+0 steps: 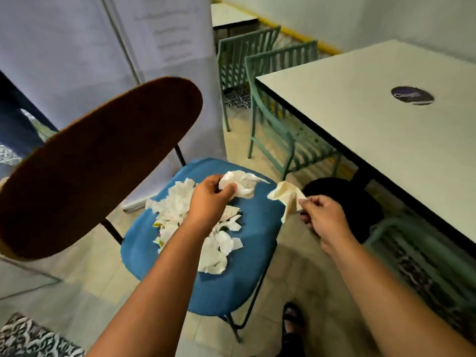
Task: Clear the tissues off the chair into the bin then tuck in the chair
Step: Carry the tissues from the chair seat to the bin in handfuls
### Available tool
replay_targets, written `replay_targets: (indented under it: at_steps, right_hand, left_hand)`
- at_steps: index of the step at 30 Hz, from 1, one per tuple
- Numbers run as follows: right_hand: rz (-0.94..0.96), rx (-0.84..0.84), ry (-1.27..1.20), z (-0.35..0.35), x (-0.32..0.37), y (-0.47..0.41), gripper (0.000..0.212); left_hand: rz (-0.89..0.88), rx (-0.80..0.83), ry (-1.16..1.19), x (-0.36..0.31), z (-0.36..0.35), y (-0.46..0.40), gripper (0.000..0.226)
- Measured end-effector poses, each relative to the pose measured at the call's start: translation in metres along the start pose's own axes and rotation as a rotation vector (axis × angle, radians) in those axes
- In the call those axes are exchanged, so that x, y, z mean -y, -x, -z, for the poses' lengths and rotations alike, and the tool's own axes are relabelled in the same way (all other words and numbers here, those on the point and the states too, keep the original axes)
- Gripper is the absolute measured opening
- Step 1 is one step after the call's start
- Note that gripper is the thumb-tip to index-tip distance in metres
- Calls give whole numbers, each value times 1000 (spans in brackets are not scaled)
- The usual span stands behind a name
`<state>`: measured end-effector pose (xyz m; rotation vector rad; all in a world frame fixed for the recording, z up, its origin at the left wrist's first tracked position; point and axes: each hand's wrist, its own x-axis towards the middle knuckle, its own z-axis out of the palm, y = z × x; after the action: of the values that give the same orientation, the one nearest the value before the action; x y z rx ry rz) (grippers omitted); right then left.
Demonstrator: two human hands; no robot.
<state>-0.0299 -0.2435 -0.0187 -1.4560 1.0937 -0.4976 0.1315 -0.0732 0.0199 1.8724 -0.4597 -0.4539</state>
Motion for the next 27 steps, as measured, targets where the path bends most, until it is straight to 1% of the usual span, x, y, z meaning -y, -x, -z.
replay_targets:
  at_steps: [3, 7, 9, 11, 14, 17, 20, 23, 25, 27]
  right_hand:
    - [-56, -96, 4, 44, -29, 24, 10]
    - [-155, -217, -7, 108, -71, 55, 9]
    - [-207, -276, 0, 143, -94, 70, 13]
    - [-266, -330, -21, 181, -120, 90, 14]
    - [-369, -419, -60, 226, -160, 118, 14]
    - [-486, -500, -93, 267, -200, 148, 11]
    - [-579, -638, -195, 318, -244, 178, 9]
    - [-651, -763, -281, 364, -282, 199, 11]
    - [-689, -810, -303, 393, -307, 203, 14]
    - [-720, -827, -271, 417, -329, 202, 18]
  left_hand:
    - [-17, 109, -38, -4, -34, 18, 11]
    - [-44, 275, -88, -13, -90, 45, 8]
    - [-64, 370, -109, -19, -125, 61, 6]
    - [-74, 471, -125, -24, -164, 82, 8]
    - [-88, 590, -163, -27, -213, 115, 16]
    - [-68, 679, -208, -23, -258, 146, 18]
    - [-69, 768, -248, -16, -310, 184, 13]
    - [-17, 819, -293, -6, -357, 218, 11]
    - [0, 840, -323, 1, -391, 238, 10]
    - [4, 853, -336, 7, -421, 255, 10]
